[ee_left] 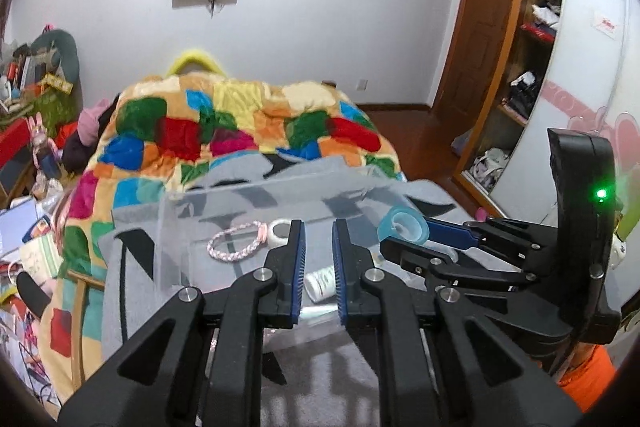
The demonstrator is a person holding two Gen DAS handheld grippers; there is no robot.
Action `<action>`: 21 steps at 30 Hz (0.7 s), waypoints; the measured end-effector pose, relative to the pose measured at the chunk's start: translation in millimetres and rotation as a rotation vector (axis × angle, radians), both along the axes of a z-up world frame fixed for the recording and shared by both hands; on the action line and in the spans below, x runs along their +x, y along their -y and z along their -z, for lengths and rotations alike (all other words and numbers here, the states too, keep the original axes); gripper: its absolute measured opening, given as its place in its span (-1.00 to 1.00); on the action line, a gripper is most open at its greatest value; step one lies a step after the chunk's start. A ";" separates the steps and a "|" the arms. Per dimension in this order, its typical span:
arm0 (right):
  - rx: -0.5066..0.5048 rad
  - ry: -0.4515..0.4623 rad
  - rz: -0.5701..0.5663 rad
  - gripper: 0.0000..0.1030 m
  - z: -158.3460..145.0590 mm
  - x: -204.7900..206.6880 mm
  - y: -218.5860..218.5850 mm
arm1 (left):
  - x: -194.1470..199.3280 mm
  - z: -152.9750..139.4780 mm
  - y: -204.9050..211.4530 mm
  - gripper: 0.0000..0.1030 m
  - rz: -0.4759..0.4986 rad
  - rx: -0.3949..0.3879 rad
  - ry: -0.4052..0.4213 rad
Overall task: Organize objects
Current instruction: 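Drop the toothpaste into the box with the left tool while the right tool drops the teal tape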
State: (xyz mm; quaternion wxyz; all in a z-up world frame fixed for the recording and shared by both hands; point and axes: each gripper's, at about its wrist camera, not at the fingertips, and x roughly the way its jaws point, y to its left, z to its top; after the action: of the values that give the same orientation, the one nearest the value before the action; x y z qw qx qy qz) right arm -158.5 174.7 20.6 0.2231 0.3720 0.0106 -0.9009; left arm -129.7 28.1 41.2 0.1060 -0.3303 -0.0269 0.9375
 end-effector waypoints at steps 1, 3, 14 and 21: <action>0.005 0.013 0.001 -0.31 4.5 -3.8 0.2 | -1.8 3.9 2.1 -0.76 0.002 0.011 0.013; 0.016 0.040 -0.004 -0.31 13.5 -9.0 1.8 | 0.0 7.3 3.9 -0.76 0.010 0.025 0.023; 0.047 0.050 -0.052 0.02 15.1 1.9 6.4 | 15.2 4.9 3.1 -0.46 0.009 0.016 0.014; 0.042 -0.025 -0.054 0.22 -8.1 26.1 2.9 | 34.7 -4.9 12.2 -0.01 -0.020 0.023 -0.021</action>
State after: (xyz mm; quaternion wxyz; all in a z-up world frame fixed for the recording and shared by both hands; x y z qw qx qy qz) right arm -132.4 171.8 28.7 0.2394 0.3648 0.0424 -0.8988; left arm -95.0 15.9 46.2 0.1009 -0.3187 -0.0398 0.9416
